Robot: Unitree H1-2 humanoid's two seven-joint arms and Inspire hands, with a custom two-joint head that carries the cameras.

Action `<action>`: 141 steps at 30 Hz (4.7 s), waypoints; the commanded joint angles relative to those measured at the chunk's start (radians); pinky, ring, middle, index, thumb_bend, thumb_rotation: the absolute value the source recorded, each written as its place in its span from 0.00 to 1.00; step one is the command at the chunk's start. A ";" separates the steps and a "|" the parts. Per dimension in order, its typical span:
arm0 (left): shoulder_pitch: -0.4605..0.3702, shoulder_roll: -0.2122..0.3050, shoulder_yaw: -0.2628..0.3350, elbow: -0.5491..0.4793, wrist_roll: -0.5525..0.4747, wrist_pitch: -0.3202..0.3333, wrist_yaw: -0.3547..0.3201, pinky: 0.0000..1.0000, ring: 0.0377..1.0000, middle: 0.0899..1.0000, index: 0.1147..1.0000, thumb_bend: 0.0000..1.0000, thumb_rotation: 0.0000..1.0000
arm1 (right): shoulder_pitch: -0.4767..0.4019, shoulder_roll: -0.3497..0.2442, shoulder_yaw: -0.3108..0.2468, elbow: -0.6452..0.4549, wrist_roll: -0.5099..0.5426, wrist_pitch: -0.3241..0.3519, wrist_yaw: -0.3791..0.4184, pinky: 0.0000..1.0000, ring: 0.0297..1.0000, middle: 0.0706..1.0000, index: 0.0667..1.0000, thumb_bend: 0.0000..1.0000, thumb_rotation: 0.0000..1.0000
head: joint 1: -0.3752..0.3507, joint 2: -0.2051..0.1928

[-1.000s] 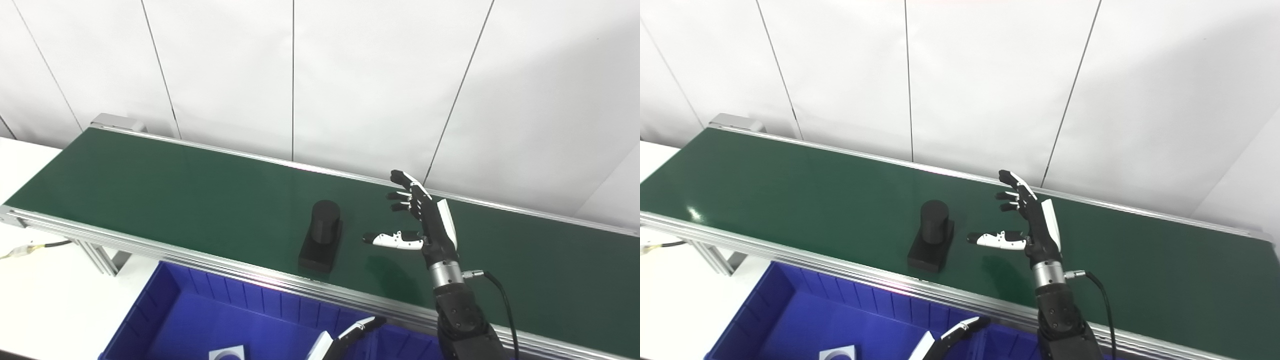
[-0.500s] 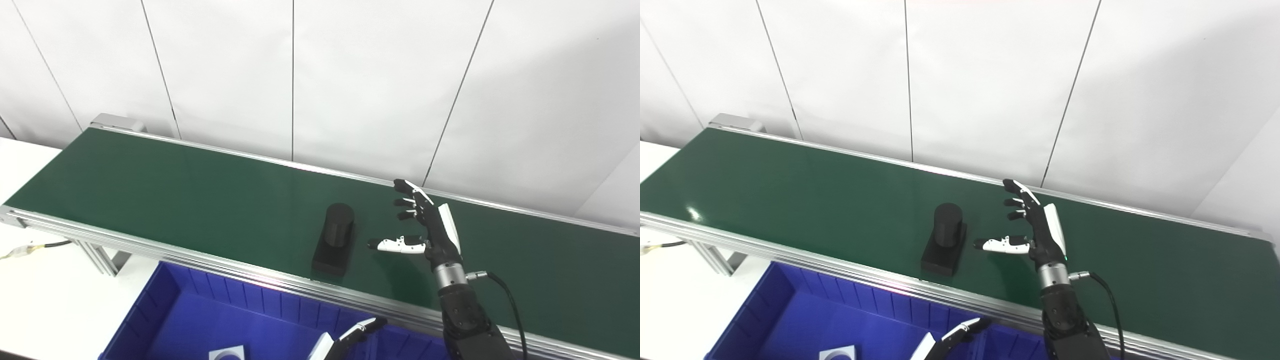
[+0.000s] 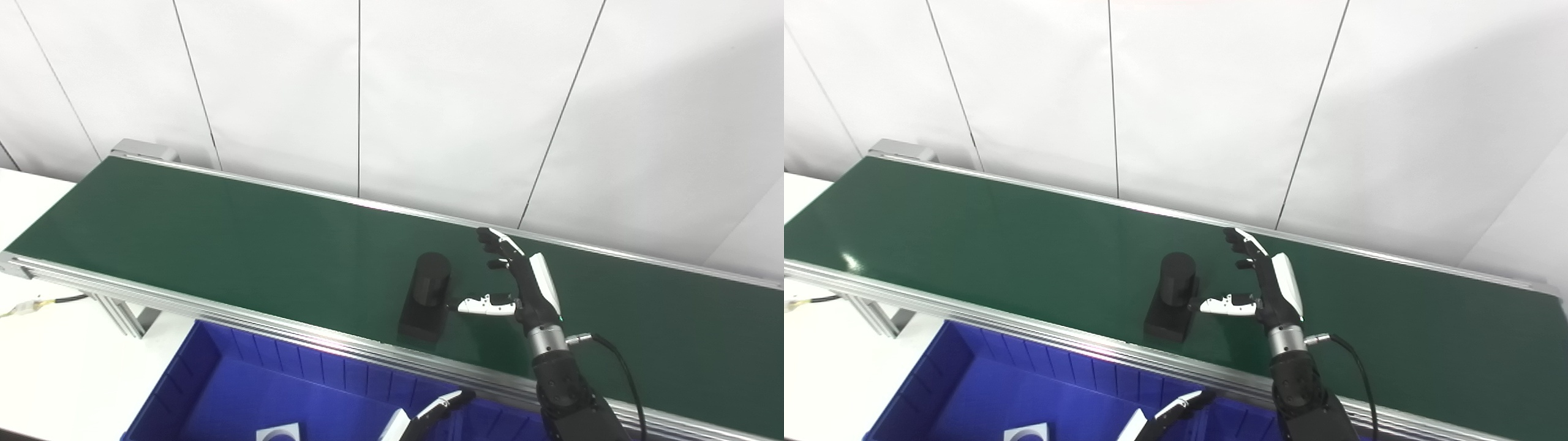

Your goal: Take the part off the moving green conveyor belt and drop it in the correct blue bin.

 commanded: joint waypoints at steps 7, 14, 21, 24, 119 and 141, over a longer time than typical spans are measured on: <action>-0.010 -0.002 -0.003 -0.029 0.007 -0.031 0.016 0.84 0.86 0.86 0.84 0.80 1.00 | -0.042 0.002 0.007 -0.015 0.042 -0.034 0.022 0.71 0.80 0.82 0.81 0.96 0.15 | 0.002 0.004; -0.008 -0.003 0.000 -0.033 0.003 -0.031 0.011 0.84 0.86 0.85 0.83 0.80 1.00 | -0.046 0.000 0.027 0.002 0.029 -0.034 0.013 0.71 0.77 0.79 0.78 0.97 0.17 | 0.002 0.004; -0.006 -0.001 -0.001 -0.034 0.008 -0.031 0.016 0.85 0.86 0.86 0.84 0.80 1.00 | -0.039 -0.001 0.038 0.008 0.023 -0.034 0.008 0.55 0.61 0.68 0.71 0.91 0.21 | 0.002 0.007; -0.003 0.000 0.002 -0.039 0.007 -0.031 0.011 0.84 0.86 0.86 0.84 0.81 1.00 | -0.037 0.000 0.038 0.016 0.025 -0.034 0.017 0.44 0.50 0.57 0.63 0.85 0.19 | 0.003 0.010; 0.099 -0.037 0.704 -0.285 -0.303 -0.030 -0.806 0.95 0.91 0.89 0.90 0.75 1.00 | 0.819 -0.318 -0.564 -1.202 -0.026 0.566 0.229 0.25 0.30 0.37 0.49 0.52 0.00 | -1.021 0.344; 0.099 -0.055 0.819 -0.232 -0.339 -0.029 -0.941 0.97 0.93 0.88 0.90 0.85 0.96 | 0.749 -0.300 -0.475 -0.914 -0.251 0.624 0.082 0.24 0.28 0.37 0.49 0.52 0.01 | -1.100 0.262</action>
